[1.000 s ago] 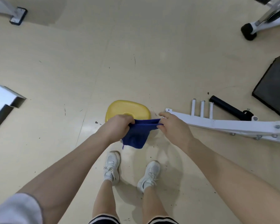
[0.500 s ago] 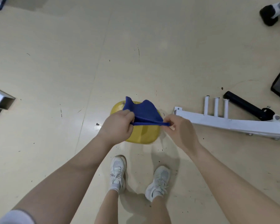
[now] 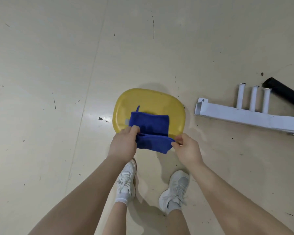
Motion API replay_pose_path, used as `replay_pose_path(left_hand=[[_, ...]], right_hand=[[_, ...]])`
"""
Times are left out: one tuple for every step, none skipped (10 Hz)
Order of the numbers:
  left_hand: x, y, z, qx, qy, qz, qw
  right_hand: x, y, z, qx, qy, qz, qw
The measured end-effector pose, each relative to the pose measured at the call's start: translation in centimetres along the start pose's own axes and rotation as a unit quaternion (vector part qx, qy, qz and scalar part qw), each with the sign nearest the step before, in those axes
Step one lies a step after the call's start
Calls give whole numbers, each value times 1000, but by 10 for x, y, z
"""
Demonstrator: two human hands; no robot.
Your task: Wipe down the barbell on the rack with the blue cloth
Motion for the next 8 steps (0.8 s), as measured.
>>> replay_pose_path(left_hand=[[-18, 25, 8, -33, -224, -108, 968], [-32, 53, 7, -102, -410, -292, 858], [-34, 84, 7, -191, -463, -445, 742], [-39, 100, 9, -220, -423, -493, 728], [-44, 96, 9, -224, -440, -511, 704], [-41, 75, 6, -212, -454, -553, 666], [-29, 45, 10, -204, -410, -638, 619], [-15, 10, 13, -211, -367, -689, 589]], right_hand=[[20, 20, 13, -11, 113, -5, 994], [38, 49, 15, -56, 259, 144, 953], [54, 77, 19, -70, 294, 267, 915], [63, 86, 21, -61, 274, 296, 913], [62, 78, 20, -57, 268, 317, 908], [47, 58, 16, -60, 283, 344, 894], [25, 35, 23, -9, 278, 420, 864], [2, 13, 27, 32, 284, 483, 828]])
Point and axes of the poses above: each hand's wrist, its own z-axis towards the middle knuckle, its own y-axis out of the palm, x = y × z, the point moved 2 cm from there along z, towards the middle knuckle, and after that the axes turned 14 degrees about -y, right-handed, at the moved point
